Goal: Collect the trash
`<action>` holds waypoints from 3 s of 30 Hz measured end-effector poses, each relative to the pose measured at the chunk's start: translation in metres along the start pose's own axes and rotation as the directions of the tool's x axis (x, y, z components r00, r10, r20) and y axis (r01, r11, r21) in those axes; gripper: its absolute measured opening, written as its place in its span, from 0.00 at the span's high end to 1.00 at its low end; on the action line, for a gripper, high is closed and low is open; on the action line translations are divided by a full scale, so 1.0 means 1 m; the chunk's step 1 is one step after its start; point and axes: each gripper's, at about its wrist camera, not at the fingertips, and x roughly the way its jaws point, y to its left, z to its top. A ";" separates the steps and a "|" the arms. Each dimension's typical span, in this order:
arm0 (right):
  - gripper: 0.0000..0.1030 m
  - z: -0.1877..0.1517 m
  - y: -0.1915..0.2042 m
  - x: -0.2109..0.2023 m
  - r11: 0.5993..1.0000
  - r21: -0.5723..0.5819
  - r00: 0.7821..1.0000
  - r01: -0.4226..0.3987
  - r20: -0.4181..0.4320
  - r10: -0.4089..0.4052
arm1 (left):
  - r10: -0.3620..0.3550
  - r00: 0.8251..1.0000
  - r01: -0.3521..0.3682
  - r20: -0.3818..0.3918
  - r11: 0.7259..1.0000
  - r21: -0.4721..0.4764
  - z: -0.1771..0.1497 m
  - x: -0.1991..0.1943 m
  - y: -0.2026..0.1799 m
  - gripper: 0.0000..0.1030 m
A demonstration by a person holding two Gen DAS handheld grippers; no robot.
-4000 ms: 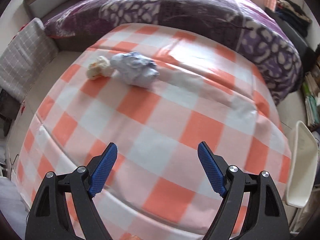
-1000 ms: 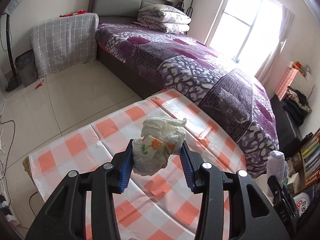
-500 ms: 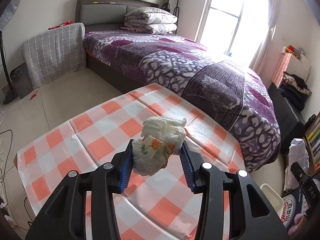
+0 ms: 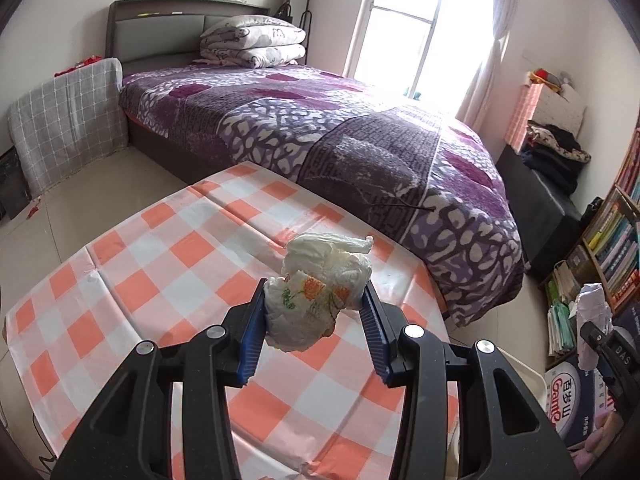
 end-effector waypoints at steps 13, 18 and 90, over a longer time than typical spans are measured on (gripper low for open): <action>0.23 0.012 -0.087 -0.010 0.979 0.168 0.993 0.119 -0.005 -0.120 | -0.121 0.988 0.136 -0.101 0.977 0.164 -0.045 0.011 -0.097 0.57; 0.21 0.018 -0.115 -0.018 0.965 0.231 0.992 0.123 0.008 -0.128 | -0.168 0.974 0.203 -0.155 0.947 0.250 -0.070 0.013 -0.141 0.57; 0.07 -0.128 0.045 -0.074 0.938 -0.302 0.960 0.172 0.265 -0.091 | 0.162 0.979 -0.193 0.123 0.934 0.302 -0.088 -0.062 -0.018 0.07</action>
